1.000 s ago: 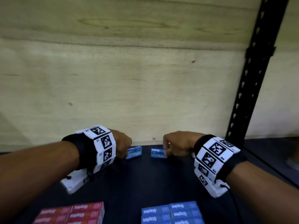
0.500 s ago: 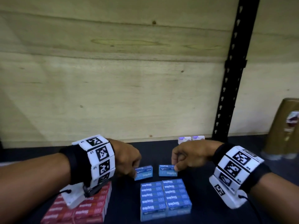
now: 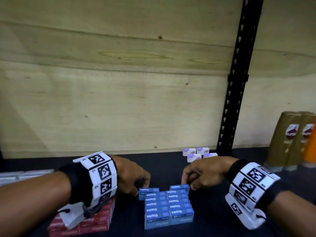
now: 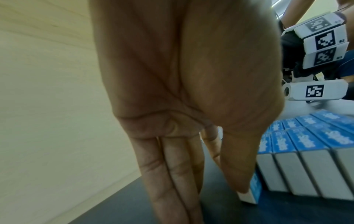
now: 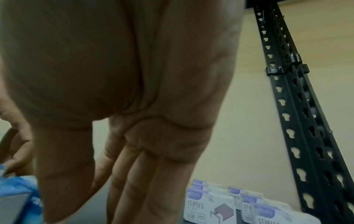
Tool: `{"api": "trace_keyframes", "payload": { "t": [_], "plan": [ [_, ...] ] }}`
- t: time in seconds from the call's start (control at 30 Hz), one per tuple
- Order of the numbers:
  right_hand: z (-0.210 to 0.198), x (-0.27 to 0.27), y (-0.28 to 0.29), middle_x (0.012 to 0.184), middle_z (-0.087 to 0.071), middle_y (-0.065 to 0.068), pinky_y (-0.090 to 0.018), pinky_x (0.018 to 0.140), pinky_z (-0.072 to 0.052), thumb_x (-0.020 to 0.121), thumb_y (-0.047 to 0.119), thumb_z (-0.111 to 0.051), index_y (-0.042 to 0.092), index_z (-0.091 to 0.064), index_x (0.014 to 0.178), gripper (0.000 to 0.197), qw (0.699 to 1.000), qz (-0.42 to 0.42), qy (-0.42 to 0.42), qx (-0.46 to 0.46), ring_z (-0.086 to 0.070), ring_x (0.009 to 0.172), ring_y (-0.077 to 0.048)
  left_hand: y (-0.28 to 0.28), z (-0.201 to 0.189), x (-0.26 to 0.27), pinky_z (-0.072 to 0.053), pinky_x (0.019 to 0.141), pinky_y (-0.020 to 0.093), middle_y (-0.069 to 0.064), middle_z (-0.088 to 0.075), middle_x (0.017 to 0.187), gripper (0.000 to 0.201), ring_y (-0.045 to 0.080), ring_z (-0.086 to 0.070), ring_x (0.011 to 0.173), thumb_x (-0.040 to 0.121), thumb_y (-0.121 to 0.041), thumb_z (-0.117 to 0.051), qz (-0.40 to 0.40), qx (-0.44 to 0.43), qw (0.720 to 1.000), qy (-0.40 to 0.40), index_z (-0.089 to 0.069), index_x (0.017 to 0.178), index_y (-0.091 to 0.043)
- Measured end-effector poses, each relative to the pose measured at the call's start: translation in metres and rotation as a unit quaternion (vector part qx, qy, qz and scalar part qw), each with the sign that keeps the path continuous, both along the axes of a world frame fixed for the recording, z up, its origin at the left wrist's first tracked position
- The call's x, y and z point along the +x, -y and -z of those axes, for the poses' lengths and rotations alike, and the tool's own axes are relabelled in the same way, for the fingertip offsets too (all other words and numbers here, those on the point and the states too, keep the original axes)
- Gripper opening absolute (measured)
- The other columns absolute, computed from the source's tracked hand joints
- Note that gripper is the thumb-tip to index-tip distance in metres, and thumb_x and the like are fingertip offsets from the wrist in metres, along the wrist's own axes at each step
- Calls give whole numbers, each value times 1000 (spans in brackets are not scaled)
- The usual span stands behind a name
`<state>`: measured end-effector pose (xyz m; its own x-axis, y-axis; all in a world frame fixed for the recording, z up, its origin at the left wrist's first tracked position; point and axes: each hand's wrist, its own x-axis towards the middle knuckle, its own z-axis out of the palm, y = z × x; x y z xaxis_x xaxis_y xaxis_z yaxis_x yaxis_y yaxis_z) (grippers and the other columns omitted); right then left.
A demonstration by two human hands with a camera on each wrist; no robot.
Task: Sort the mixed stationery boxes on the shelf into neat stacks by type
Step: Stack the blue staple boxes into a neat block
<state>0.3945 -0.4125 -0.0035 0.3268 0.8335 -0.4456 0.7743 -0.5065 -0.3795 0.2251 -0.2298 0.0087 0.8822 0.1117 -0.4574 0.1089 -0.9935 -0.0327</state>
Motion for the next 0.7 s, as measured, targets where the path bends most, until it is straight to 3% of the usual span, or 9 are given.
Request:
{"api": "trace_keyframes", "payload": {
  "t": [0.17, 0.27, 0.33, 0.5, 0.6, 0.7],
  "plan": [
    [1, -1, -2, 110, -71, -2, -27, 76, -50, 97, 13, -58, 24, -63, 111, 18, 1000, -5, 2, 5, -58, 80, -6, 3, 1, 4, -38, 81, 28, -12, -61, 110, 26, 9, -51, 89, 94, -33, -57, 2, 2, 1000, -9, -50, 118, -38],
    [0, -2, -5, 101, -70, 7, -23, 74, -49, 98, 13, -58, 25, -63, 110, 18, 1000, -9, -1, 5, -58, 75, -1, 4, 1, 7, -42, 81, 31, -11, -58, 102, 26, 12, -52, 88, 95, -35, -54, 4, 11, 1000, -17, -48, 120, -39],
    [0, -4, -7, 97, -70, 10, -27, 78, -50, 98, 14, -59, 25, -64, 110, 18, 1000, -13, 4, 4, -60, 79, -3, 4, 1, 9, -46, 86, 36, -7, -61, 104, 25, 13, -54, 88, 95, -36, -54, 2, 15, 1000, -19, -48, 120, -40],
    [-3, -10, -13, 96, -68, 7, -31, 79, -52, 97, 15, -59, 25, -65, 109, 16, 1000, -23, 19, 0, -59, 82, -9, 4, 3, 12, -47, 84, 37, -12, -57, 86, 22, 10, -52, 72, 94, -38, -54, 10, 19, 1000, -19, -48, 116, -41],
    [-4, -12, -13, 91, -68, 8, -28, 76, -50, 98, 13, -58, 23, -64, 111, 18, 1000, -16, 18, -4, -57, 77, -9, 4, 3, 12, -47, 84, 36, -12, -55, 82, 24, 12, -52, 74, 95, -37, -54, 5, 21, 1000, -20, -48, 118, -42],
    [-6, -13, -11, 77, -61, 11, -24, 70, -47, 94, 6, -52, 22, -63, 112, 27, 999, 6, 35, -12, -55, 71, -11, 3, 2, 11, -48, 85, 34, -11, -58, 93, 24, 13, -56, 84, 95, -34, -52, -20, 6, 1000, -14, -49, 118, -42]
  ]
}}
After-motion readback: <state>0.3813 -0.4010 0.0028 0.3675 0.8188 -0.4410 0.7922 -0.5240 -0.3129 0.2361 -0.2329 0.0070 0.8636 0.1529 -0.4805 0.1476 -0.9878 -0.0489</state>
